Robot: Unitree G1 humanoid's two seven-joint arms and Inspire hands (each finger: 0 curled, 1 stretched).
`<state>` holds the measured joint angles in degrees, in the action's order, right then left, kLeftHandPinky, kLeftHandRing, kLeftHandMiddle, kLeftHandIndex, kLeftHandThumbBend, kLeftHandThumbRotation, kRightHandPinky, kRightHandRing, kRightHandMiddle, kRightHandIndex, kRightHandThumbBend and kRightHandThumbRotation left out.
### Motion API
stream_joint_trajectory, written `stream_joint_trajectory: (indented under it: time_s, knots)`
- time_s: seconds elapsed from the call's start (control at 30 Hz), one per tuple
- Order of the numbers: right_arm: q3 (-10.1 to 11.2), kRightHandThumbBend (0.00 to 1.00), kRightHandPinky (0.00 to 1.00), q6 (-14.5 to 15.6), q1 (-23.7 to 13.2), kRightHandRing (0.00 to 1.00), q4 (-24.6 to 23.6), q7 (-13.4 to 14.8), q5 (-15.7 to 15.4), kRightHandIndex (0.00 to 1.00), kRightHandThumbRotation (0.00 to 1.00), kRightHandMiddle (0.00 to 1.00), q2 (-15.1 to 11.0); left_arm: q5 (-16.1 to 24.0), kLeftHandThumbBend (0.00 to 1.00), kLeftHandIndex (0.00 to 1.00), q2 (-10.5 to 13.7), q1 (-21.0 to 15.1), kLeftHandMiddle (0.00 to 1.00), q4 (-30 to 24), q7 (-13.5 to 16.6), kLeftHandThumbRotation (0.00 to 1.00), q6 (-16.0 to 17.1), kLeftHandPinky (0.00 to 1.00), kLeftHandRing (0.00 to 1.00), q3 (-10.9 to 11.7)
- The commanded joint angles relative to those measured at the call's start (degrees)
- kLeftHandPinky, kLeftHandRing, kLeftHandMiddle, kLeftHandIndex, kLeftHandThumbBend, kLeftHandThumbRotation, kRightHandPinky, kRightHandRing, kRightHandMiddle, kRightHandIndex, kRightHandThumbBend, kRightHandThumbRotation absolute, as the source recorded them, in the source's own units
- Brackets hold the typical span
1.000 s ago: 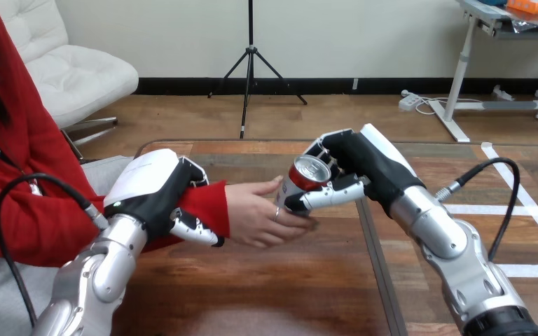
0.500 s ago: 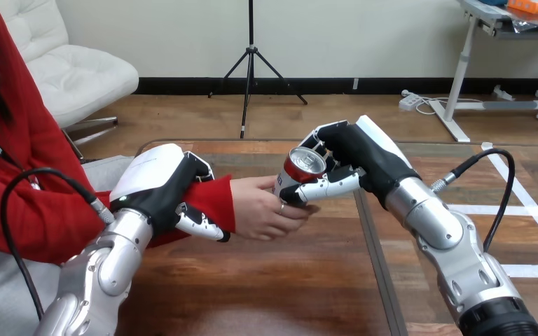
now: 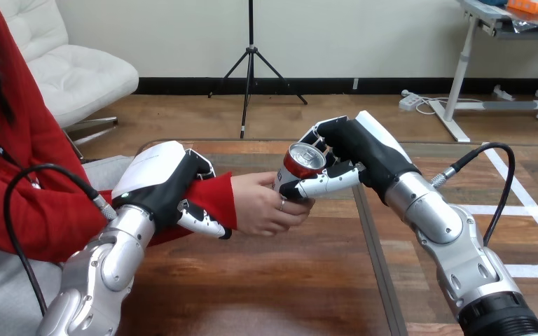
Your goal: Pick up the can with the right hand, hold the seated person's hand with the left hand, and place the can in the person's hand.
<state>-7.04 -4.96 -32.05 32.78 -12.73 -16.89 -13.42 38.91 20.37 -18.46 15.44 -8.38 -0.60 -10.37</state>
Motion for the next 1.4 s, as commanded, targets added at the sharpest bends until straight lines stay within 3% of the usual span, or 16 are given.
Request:
stream_joint_trajectory:
  time_s: [0.0,0.93,1.27,1.37]
  knots:
    - [-0.48,0.70,0.27,-1.77,-16.86,0.32,-13.48,0.17,0.24,0.43,0.00,0.38,1.57,-3.29,0.75,0.32,-5.00,-18.99,0.34,-4.78,2.57,0.00,3.36,0.19,0.25,-0.48]
    - [-0.25,0.71,0.27,-0.38,-14.16,0.32,-14.29,0.00,0.94,0.43,0.00,0.38,1.39,-2.53,0.73,0.35,-3.85,-17.86,0.36,-3.53,4.70,0.00,5.85,0.24,0.29,-0.52]
    - [-0.34,0.71,0.32,0.40,-13.08,0.38,-14.55,0.45,0.05,0.45,0.00,0.43,0.79,0.40,0.68,0.42,-2.01,-16.94,0.42,-4.62,4.95,0.00,5.82,0.28,0.34,-1.89]
    - [-0.28,0.72,0.35,1.57,-12.37,0.42,-15.27,0.60,-0.26,0.47,0.06,0.46,0.61,0.28,0.70,0.46,-1.62,-16.25,0.45,-5.54,4.22,0.00,5.75,0.30,0.38,-1.82]
